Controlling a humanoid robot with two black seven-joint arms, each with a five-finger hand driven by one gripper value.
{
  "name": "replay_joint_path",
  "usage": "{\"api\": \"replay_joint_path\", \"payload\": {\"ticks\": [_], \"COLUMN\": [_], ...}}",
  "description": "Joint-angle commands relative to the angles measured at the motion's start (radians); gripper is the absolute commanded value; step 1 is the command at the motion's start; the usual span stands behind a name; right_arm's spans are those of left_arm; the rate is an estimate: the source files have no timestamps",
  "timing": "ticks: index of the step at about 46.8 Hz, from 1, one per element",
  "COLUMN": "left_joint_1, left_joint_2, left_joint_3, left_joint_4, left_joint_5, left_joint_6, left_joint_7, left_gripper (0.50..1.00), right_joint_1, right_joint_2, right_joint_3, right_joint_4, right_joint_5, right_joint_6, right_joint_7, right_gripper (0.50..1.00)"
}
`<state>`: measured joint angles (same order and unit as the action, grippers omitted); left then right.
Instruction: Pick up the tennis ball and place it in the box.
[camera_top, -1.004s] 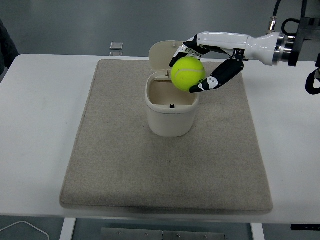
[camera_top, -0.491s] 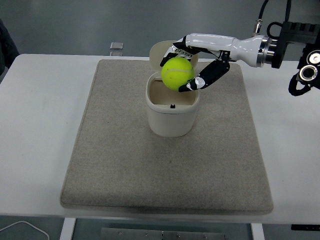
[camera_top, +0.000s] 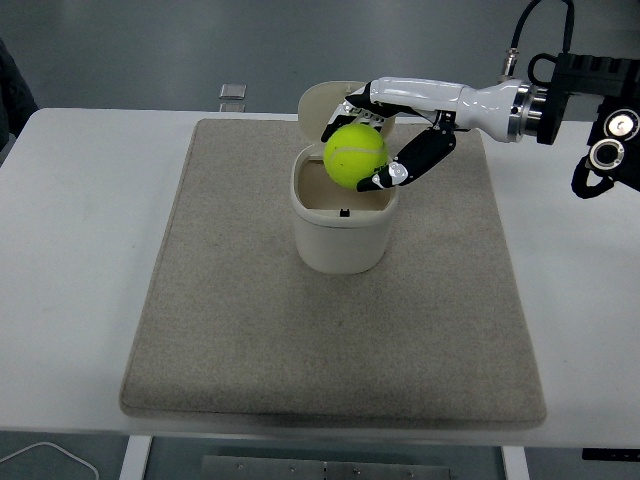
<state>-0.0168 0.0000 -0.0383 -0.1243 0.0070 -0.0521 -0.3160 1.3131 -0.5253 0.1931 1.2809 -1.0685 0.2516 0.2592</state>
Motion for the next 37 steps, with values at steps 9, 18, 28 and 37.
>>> {"api": "replay_joint_path", "payload": {"ticks": [9,18,28,37], "left_joint_1": [0.000,0.000,0.000,0.000], "left_joint_2": [0.000,0.000,0.000,0.000], "left_joint_3": [0.000,0.000,0.000,0.000], "left_joint_4": [0.000,0.000,0.000,0.000], "left_joint_5": [0.001,0.001,0.001,-0.001], "left_joint_6": [0.000,0.000,0.000,0.000], "left_joint_7": [0.000,0.000,0.000,0.000], "left_gripper": [0.992,0.990,0.992,0.990], "right_joint_1": [0.002,-0.002,-0.006,-0.006], "right_joint_2": [0.002,0.002,0.004,0.024], "right_joint_3": [-0.014,-0.015,-0.017,-0.017], "right_joint_4": [-0.008,-0.015,-0.028,-0.028], "right_joint_5": [-0.013,-0.013,-0.013,-0.013], "right_joint_6": [-0.017,-0.017,-0.017,-0.017], "right_joint_7": [0.000,0.000,0.000,0.000], "right_gripper": [0.500,0.500,0.519,0.537]}}
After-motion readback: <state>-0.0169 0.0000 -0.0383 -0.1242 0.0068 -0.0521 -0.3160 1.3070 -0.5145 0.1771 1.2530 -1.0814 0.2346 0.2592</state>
